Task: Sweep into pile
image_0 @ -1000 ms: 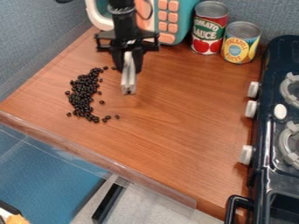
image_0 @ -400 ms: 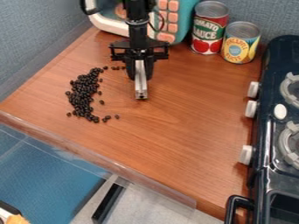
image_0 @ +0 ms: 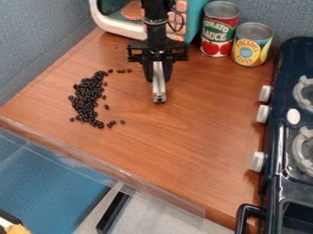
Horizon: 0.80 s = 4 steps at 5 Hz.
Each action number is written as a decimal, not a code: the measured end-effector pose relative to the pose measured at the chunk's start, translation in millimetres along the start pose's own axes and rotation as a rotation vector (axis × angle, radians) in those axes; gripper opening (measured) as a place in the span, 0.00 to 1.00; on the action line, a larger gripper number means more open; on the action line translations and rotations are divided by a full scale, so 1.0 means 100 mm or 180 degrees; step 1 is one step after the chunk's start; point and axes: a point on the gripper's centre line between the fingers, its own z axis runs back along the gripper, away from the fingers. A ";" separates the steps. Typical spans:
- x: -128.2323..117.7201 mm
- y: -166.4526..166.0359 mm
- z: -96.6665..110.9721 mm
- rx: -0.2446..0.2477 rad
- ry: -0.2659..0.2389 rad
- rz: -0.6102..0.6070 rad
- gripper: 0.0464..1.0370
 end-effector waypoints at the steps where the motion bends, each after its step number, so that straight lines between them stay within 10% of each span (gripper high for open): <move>1: 0.02 0.04 -0.03 0.0036 0.0024 0.0015 0.33; 4: 0.02 0.26 -0.04 -0.0052 0.0037 0.0177 0.33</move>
